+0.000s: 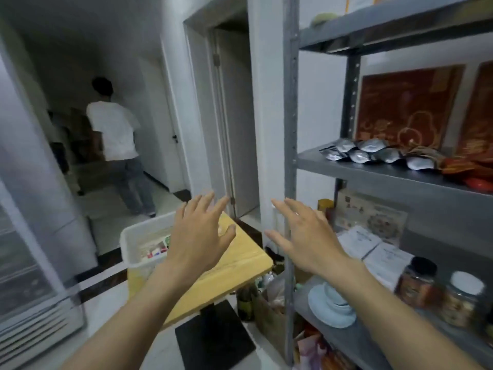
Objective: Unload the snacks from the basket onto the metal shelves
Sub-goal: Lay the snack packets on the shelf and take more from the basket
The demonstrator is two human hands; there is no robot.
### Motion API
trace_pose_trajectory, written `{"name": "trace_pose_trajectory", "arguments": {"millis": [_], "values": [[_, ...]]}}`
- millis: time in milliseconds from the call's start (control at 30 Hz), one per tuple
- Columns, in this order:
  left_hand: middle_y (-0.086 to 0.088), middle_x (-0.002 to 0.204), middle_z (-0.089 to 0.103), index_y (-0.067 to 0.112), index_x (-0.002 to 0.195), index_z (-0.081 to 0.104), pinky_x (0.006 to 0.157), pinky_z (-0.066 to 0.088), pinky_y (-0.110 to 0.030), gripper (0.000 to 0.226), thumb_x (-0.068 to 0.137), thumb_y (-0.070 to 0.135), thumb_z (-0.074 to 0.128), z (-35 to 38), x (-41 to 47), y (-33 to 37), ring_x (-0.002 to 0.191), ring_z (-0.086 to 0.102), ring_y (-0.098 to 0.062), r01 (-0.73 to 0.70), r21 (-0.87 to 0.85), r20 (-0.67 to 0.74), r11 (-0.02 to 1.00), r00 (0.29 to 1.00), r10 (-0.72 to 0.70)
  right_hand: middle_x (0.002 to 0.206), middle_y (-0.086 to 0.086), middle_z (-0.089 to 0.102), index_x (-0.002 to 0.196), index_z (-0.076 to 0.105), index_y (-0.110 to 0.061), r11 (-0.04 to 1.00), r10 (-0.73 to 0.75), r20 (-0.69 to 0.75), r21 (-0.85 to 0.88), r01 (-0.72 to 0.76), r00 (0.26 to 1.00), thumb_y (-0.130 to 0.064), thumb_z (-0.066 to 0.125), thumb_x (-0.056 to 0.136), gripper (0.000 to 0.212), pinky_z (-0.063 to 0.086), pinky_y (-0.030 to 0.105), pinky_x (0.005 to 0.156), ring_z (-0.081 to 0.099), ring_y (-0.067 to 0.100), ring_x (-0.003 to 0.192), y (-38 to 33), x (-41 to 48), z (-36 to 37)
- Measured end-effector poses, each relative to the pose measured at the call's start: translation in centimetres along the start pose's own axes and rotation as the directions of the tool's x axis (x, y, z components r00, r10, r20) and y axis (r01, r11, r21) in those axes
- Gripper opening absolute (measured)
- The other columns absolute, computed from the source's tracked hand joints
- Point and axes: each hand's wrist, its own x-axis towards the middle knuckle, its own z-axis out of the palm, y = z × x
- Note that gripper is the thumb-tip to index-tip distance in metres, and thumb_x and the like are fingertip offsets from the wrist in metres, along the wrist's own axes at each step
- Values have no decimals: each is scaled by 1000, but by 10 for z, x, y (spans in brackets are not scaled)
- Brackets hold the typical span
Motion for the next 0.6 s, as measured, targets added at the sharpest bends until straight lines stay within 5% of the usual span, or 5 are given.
{"name": "trace_pose_trajectory", "arguments": {"millis": [467, 600], "values": [[-1, 153, 38, 26, 147, 39, 113, 30, -42, 62, 91, 43, 58, 85, -5, -229, 140, 34, -22, 322, 47, 50, 946, 945, -324, 144, -5, 47, 147, 36, -29, 924, -194, 55, 345, 164, 979, -45, 57, 94, 59, 38, 42, 106, 44, 18, 130, -118, 175, 184], [-3, 151, 39, 24, 148, 39, 109, 39, -42, 65, 89, 39, 62, 123, 24, -274, 134, 40, -23, 378, 30, 93, 925, 921, -379, 150, -4, 42, 149, 35, -26, 891, -207, 95, 428, 148, 974, -43, 59, 94, 63, 35, 38, 112, 38, 18, 137, -124, 240, 237]]}}
